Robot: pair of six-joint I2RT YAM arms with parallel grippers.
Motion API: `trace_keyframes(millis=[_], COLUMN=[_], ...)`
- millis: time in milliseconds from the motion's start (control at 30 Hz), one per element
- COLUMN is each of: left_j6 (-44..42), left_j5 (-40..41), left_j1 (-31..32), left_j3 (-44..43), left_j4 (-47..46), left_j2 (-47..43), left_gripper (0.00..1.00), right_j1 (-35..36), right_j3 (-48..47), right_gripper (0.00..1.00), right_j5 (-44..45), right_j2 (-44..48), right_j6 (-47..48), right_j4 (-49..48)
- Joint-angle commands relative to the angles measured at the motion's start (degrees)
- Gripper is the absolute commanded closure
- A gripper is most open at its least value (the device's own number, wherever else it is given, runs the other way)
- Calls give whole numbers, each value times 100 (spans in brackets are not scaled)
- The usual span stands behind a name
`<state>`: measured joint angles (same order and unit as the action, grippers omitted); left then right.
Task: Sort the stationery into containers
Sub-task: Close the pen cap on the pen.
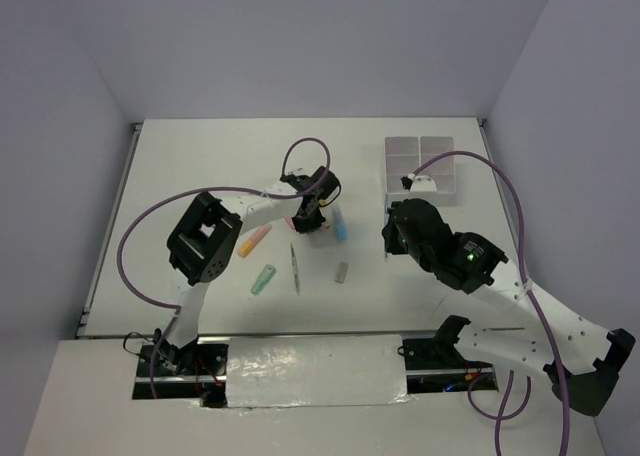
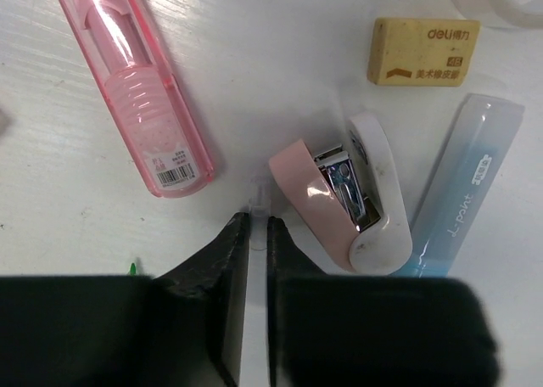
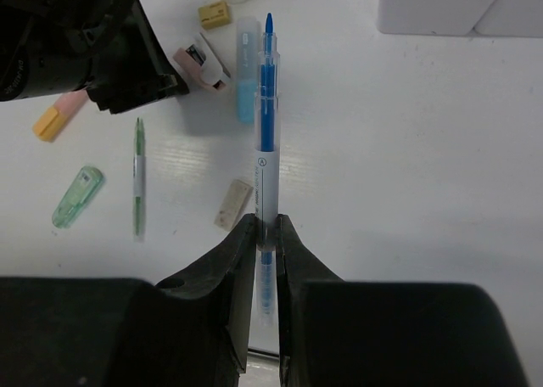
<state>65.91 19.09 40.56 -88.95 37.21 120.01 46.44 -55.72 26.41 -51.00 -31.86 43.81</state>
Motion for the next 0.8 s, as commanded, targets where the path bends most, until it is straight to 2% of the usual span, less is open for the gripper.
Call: trace_keyframes(millis=[0, 200, 400, 533, 633, 767], left_j6=[-113, -236, -420, -841, -1088, -1370], left_j5=[-248, -432, -389, -458, -599, -845], left_j1=[-13, -4, -4, 5, -4, -4], left_j3=[264, 588, 1142, 1213, 1475, 2178], left_j4=[-29, -319, -697, -1030, -1338, -2548], left_j2=[128, -178, -1310, -1997, -2638, -3910], left_gripper=[84, 100, 100, 100, 100, 100], right_j1=[-29, -29, -73, -64, -56, -29], right_j3=[18, 18, 316, 772, 1176, 1730], right_gripper=[100, 100, 100, 100, 100, 100], right_j5=[-5, -145, -566, -1085, -1629, -2857], right_j2=[99, 143, 178, 406, 705, 1022], right_j6=[39, 74, 153, 180, 320, 496], right_j4=[-242, -320, -768, -1540, -2198, -3306])
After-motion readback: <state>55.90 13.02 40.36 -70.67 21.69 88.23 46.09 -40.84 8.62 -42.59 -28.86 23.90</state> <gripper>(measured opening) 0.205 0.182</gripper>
